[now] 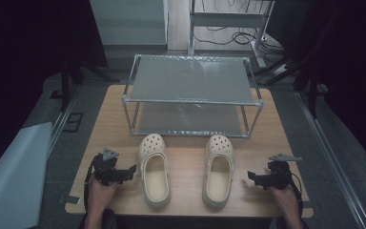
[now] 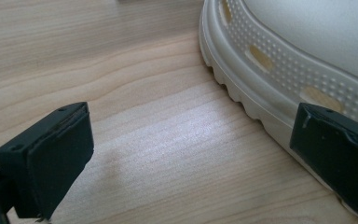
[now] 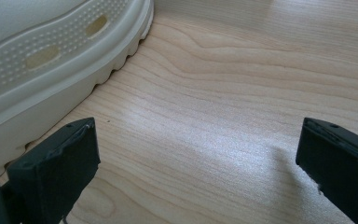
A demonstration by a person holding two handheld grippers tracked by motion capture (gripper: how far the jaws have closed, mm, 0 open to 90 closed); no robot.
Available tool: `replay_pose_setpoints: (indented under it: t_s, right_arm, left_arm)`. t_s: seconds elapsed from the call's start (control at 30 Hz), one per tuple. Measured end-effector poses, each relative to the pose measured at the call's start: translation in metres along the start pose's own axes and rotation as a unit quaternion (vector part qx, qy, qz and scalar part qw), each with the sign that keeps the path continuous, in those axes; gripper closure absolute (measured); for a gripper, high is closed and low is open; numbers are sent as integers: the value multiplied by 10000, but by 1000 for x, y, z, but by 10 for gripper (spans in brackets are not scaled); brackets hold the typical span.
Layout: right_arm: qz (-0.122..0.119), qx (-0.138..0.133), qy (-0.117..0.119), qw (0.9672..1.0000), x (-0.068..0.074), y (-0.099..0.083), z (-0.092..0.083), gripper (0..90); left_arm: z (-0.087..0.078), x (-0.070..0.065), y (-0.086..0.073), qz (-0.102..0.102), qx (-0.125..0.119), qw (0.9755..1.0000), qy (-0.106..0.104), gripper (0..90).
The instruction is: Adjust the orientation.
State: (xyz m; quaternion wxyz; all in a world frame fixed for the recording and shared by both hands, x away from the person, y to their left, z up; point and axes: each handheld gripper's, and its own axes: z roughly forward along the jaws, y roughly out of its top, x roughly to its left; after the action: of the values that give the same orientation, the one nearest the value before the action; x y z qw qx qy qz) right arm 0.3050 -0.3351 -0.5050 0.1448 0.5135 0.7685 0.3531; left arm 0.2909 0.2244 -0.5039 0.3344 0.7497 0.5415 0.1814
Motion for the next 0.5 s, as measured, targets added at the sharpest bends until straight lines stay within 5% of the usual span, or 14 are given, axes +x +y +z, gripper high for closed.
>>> replay_pose_setpoints:
  t_s: [0.5]
  right_arm:
    - [197, -21, 133, 9997, -5, -2, -1, 9]
  left_arm:
    - [-21, -12, 3, 140, 84, 9997, -170, 13]
